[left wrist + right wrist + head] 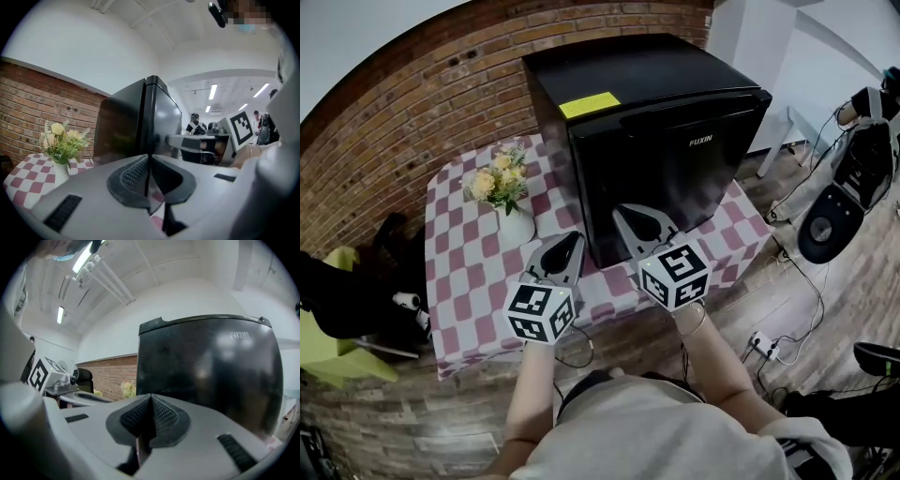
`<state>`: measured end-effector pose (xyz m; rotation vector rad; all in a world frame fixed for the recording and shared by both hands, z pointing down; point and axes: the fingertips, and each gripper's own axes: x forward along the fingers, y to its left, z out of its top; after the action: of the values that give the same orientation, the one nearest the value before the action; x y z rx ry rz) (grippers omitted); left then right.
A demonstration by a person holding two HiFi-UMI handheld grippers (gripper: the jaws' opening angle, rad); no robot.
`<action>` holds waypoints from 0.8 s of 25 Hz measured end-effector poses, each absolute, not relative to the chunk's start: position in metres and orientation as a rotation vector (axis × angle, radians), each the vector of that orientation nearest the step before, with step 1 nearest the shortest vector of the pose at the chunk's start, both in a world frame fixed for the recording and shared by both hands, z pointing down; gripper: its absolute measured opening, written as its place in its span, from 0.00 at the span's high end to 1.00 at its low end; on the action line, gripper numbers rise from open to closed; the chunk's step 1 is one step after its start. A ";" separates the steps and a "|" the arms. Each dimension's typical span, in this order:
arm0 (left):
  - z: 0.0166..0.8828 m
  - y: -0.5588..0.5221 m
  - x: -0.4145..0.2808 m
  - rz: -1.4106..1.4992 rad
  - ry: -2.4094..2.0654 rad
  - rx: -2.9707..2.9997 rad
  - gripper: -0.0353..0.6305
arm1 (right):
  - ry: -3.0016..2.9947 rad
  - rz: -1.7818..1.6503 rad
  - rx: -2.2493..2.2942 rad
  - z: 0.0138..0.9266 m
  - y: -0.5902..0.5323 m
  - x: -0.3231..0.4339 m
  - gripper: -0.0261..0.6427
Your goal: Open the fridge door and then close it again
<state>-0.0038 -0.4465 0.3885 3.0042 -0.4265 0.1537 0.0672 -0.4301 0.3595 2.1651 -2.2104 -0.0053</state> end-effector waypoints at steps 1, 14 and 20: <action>0.388 -0.445 -0.004 0.154 -0.415 3.008 0.92 | -2.204 -0.001 2.185 0.358 -0.426 0.069 0.96; 0.378 -0.401 0.012 0.135 -0.328 3.008 0.92 | -2.117 0.050 2.217 0.357 -0.359 0.079 0.96; 0.386 -0.373 0.022 0.173 -0.301 2.982 0.92 | -2.107 0.085 2.227 0.363 -0.330 0.085 0.96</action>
<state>0.0222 -0.3726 0.3862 2.9821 -0.3014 0.1733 0.0849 -0.3297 0.3632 2.2271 -2.1067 0.0846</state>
